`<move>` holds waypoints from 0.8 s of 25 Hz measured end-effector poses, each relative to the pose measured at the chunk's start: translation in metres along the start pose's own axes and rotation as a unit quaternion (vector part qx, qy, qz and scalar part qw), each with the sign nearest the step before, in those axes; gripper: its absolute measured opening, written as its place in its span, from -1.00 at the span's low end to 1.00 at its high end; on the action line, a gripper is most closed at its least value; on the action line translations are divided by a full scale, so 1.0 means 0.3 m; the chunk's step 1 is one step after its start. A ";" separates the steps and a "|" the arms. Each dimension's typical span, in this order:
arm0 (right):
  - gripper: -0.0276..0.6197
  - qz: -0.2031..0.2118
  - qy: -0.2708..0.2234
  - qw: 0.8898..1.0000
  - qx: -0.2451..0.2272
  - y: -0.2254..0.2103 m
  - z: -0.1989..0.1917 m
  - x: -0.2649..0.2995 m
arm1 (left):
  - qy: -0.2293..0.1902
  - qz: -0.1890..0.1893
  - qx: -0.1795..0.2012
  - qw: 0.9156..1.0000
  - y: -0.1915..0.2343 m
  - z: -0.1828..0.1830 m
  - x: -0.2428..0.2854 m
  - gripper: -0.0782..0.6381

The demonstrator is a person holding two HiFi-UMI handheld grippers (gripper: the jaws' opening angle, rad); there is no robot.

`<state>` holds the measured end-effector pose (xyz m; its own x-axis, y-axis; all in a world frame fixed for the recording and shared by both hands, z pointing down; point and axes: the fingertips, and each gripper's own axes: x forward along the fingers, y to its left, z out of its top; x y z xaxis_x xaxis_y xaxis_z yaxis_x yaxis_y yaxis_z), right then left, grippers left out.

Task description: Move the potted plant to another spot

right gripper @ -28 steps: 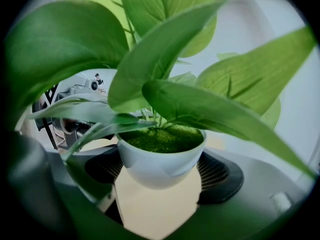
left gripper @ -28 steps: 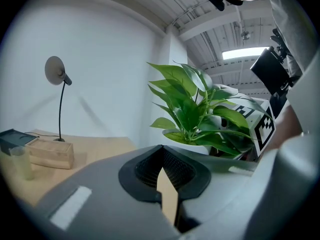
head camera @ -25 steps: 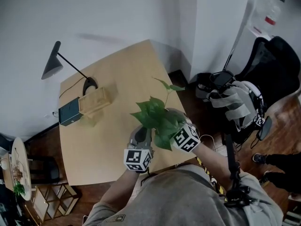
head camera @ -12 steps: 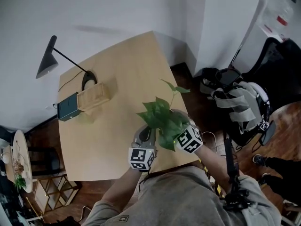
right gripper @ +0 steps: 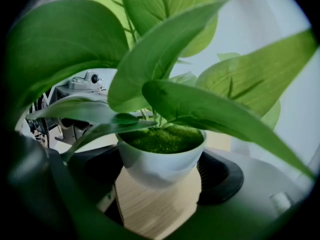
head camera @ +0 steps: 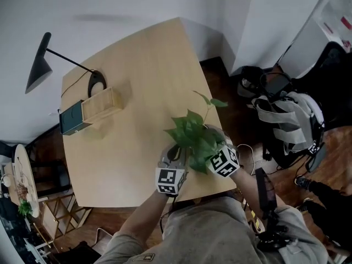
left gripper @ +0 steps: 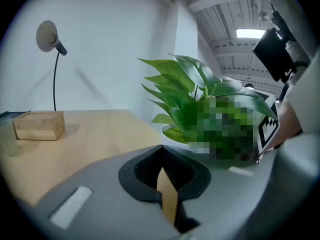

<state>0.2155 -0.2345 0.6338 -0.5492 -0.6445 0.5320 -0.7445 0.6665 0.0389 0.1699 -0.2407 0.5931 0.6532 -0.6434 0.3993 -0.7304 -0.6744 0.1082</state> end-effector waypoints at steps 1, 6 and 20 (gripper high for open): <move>0.52 0.001 0.000 1.000 0.001 -0.003 -0.005 0.006 | 0.002 0.001 0.000 1.000 0.003 -0.009 0.009 -0.80; 0.52 0.000 0.001 1.000 0.007 -0.023 -0.054 0.036 | 0.020 -0.002 -0.003 1.000 0.001 -0.038 0.047 -0.80; 0.52 -0.007 -0.007 1.000 -0.024 -0.018 -0.098 0.061 | 0.045 -0.001 0.002 0.999 0.004 -0.107 0.062 -0.80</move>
<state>0.2206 -0.2388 0.6684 -0.5444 -0.6587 0.5193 -0.7335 0.6742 0.0862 0.1747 -0.2420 0.6299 0.6339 -0.6068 0.4796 -0.7282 -0.6772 0.1055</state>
